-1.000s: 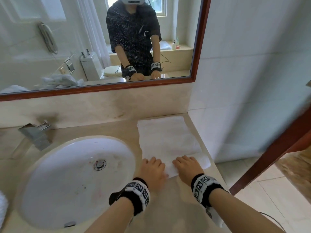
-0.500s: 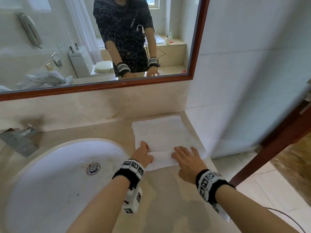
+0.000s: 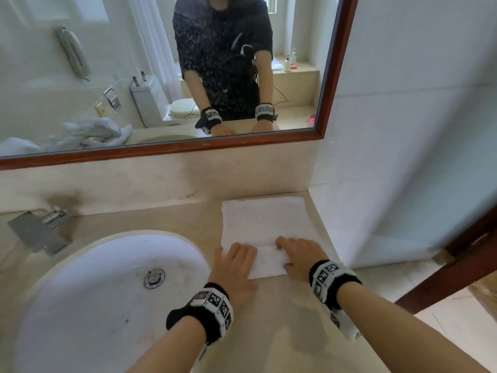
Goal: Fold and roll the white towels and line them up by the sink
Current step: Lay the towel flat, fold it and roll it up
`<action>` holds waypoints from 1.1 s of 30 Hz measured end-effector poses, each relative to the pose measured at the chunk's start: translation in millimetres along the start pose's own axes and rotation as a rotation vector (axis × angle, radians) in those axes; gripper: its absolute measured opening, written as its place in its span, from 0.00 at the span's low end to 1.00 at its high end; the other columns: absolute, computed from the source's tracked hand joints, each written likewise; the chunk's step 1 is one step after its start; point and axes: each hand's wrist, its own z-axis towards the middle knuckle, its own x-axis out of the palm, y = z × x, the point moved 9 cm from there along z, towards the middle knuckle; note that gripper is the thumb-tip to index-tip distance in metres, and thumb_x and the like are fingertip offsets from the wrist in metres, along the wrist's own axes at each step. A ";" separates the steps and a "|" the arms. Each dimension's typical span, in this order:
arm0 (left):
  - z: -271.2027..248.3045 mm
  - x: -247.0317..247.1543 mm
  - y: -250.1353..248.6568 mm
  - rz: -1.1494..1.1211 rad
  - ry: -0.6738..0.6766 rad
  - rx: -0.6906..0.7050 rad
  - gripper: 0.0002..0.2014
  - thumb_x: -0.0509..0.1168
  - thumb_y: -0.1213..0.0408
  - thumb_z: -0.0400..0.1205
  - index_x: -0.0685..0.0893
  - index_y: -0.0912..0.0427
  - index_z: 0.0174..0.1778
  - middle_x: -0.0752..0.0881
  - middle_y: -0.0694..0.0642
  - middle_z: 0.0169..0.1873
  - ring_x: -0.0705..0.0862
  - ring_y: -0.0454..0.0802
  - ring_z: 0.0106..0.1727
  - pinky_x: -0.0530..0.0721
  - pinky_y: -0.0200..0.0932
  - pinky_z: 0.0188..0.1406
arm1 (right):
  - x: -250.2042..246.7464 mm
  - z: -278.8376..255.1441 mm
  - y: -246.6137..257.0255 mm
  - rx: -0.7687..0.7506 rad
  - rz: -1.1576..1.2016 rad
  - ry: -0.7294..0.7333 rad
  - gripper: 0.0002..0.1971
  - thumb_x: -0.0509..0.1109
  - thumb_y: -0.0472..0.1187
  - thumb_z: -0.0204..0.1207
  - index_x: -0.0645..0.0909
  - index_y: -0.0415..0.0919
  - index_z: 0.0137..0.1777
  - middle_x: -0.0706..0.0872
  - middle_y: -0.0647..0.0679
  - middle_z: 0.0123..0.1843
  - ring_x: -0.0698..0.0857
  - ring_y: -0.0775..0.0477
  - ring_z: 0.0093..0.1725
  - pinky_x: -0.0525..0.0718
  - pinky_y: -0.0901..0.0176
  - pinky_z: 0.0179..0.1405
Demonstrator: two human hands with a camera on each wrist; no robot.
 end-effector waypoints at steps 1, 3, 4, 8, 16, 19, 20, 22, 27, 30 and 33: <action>2.6 5.5 1.0 0.052 0.047 -0.038 0.43 0.74 0.43 0.47 0.74 0.56 0.58 0.87 0.52 0.51 0.75 0.53 0.53 0.84 0.62 0.41 | -3.4 4.0 -4.3 0.017 0.065 0.044 0.20 0.65 0.43 0.73 0.67 0.48 0.65 0.83 0.46 0.61 0.82 0.39 0.57 0.77 0.52 0.56; 11.6 9.6 0.1 0.136 0.085 -0.086 0.41 0.77 0.55 0.45 0.77 0.59 0.56 0.88 0.55 0.47 0.83 0.55 0.48 0.83 0.67 0.42 | -7.4 11.3 -9.9 0.024 0.115 0.099 0.19 0.63 0.43 0.74 0.67 0.48 0.64 0.83 0.45 0.59 0.82 0.39 0.55 0.75 0.54 0.53; 17.7 7.3 -1.1 0.155 0.090 -0.097 0.35 0.78 0.60 0.45 0.81 0.59 0.51 0.88 0.55 0.41 0.85 0.55 0.41 0.84 0.67 0.41 | -8.3 13.7 -10.4 0.009 0.108 0.109 0.19 0.63 0.43 0.74 0.68 0.48 0.64 0.83 0.46 0.59 0.82 0.40 0.56 0.75 0.54 0.53; 44.0 -9.2 0.0 0.153 0.098 -0.075 0.19 0.80 0.61 0.46 0.85 0.55 0.31 0.86 0.52 0.22 0.85 0.52 0.23 0.87 0.50 0.36 | -9.9 9.2 -3.9 -0.106 -0.155 -0.102 0.30 0.69 0.55 0.59 0.75 0.45 0.63 0.81 0.50 0.60 0.82 0.43 0.57 0.78 0.45 0.55; 49.4 -76.6 5.8 -0.009 -0.048 -0.071 0.17 0.63 0.68 0.71 0.77 0.60 0.57 0.88 0.56 0.41 0.87 0.60 0.43 0.79 0.48 0.50 | -55.9 0.9 -1.3 -0.022 -0.127 -0.465 0.30 0.83 0.42 0.34 0.84 0.46 0.43 0.87 0.52 0.38 0.86 0.45 0.34 0.82 0.53 0.33; 46.1 -113.2 8.2 0.012 -0.233 -0.040 0.19 0.74 0.68 0.52 0.82 0.58 0.39 0.87 0.52 0.28 0.86 0.55 0.28 0.84 0.44 0.34 | -88.5 -11.1 3.0 0.013 -0.106 -0.607 0.26 0.81 0.40 0.39 0.85 0.47 0.44 0.88 0.51 0.39 0.87 0.43 0.37 0.83 0.51 0.38; 42.5 -124.8 7.1 0.027 -0.286 -0.033 0.19 0.74 0.68 0.49 0.82 0.57 0.36 0.86 0.51 0.27 0.85 0.54 0.26 0.83 0.43 0.31 | -96.9 -16.8 5.7 0.017 -0.105 -0.647 0.26 0.80 0.39 0.40 0.85 0.47 0.44 0.88 0.51 0.40 0.87 0.43 0.38 0.83 0.50 0.39; 32.5 -144.9 4.0 0.030 -0.379 -0.015 0.18 0.73 0.69 0.50 0.81 0.56 0.34 0.84 0.50 0.27 0.83 0.53 0.25 0.82 0.41 0.30 | -110.2 -29.8 10.3 0.023 -0.103 -0.714 0.26 0.79 0.39 0.41 0.85 0.47 0.45 0.88 0.52 0.40 0.87 0.42 0.40 0.82 0.49 0.42; -9.2 -167.0 -10.7 -0.018 -0.454 -0.025 0.17 0.71 0.68 0.51 0.81 0.56 0.35 0.85 0.51 0.30 0.83 0.54 0.27 0.83 0.42 0.31 | -123.2 -74.2 27.0 0.016 -0.118 -0.823 0.24 0.79 0.37 0.42 0.84 0.47 0.44 0.88 0.51 0.41 0.87 0.42 0.41 0.82 0.44 0.46; -40.4 -171.3 -28.6 0.006 -0.443 -0.015 0.17 0.72 0.67 0.49 0.81 0.55 0.34 0.84 0.50 0.29 0.83 0.53 0.26 0.83 0.40 0.31 | -117.8 -109.4 38.5 -0.034 -0.108 -0.882 0.24 0.79 0.36 0.43 0.83 0.46 0.44 0.88 0.50 0.41 0.87 0.42 0.40 0.82 0.42 0.45; -74.9 -176.1 -46.8 0.020 -0.456 -0.024 0.18 0.73 0.66 0.47 0.81 0.55 0.33 0.84 0.49 0.28 0.82 0.52 0.26 0.81 0.39 0.31 | -109.8 -142.2 49.6 -0.057 -0.104 -0.884 0.25 0.79 0.37 0.42 0.84 0.45 0.44 0.89 0.50 0.42 0.88 0.41 0.40 0.82 0.42 0.45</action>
